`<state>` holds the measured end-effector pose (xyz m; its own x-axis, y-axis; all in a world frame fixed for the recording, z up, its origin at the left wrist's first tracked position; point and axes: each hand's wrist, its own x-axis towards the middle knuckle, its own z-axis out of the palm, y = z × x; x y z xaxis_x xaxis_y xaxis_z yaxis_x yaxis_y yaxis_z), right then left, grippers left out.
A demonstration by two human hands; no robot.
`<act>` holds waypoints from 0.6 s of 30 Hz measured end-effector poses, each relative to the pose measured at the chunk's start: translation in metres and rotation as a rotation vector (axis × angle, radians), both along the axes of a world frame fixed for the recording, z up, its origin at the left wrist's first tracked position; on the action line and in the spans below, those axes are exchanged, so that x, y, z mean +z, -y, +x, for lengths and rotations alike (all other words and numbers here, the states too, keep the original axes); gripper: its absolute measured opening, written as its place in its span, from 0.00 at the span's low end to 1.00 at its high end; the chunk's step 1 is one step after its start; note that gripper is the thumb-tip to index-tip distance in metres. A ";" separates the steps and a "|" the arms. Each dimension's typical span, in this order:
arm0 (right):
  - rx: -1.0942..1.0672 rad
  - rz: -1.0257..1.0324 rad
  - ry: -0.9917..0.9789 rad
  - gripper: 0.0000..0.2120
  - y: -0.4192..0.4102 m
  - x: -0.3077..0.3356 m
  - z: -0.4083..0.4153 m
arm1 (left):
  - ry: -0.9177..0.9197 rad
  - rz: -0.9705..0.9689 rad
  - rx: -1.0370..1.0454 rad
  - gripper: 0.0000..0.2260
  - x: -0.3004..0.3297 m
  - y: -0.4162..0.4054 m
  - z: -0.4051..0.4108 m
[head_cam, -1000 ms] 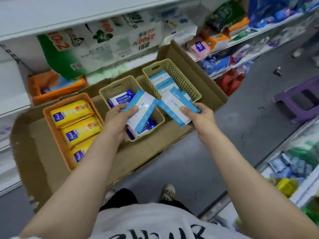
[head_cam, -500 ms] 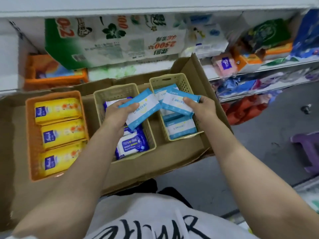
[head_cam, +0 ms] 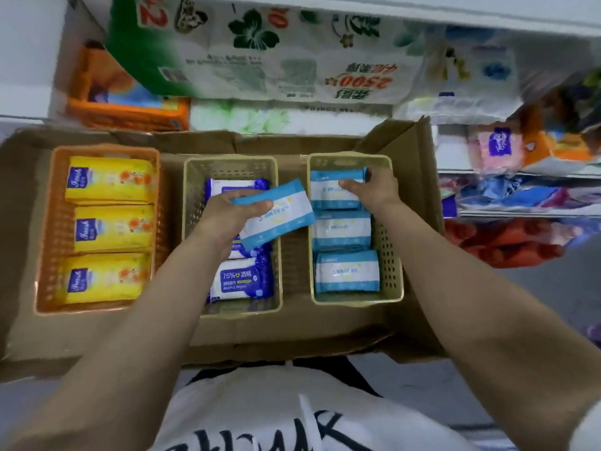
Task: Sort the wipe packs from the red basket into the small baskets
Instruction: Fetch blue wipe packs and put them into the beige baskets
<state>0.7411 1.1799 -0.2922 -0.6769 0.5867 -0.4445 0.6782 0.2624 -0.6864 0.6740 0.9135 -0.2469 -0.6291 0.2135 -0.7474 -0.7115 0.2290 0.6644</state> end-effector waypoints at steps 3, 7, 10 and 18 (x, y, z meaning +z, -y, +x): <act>0.096 0.115 0.045 0.15 -0.004 -0.016 -0.008 | 0.012 -0.038 0.016 0.20 -0.003 -0.005 0.005; 0.196 0.422 0.161 0.25 -0.002 -0.024 -0.008 | 0.004 -0.058 0.018 0.18 -0.006 -0.017 0.013; 0.303 0.642 0.151 0.26 0.001 -0.019 -0.001 | -0.011 -0.074 0.011 0.15 -0.005 -0.031 0.021; 0.461 -0.317 0.055 0.19 -0.002 0.028 0.006 | -0.034 -0.036 -0.072 0.18 -0.009 -0.077 0.030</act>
<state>0.7468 1.1824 -0.2644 -0.8026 0.0679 -0.5926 0.5791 0.3268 -0.7469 0.7037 0.9909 -0.2555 -0.6386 0.2325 -0.7335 -0.6693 0.3026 0.6786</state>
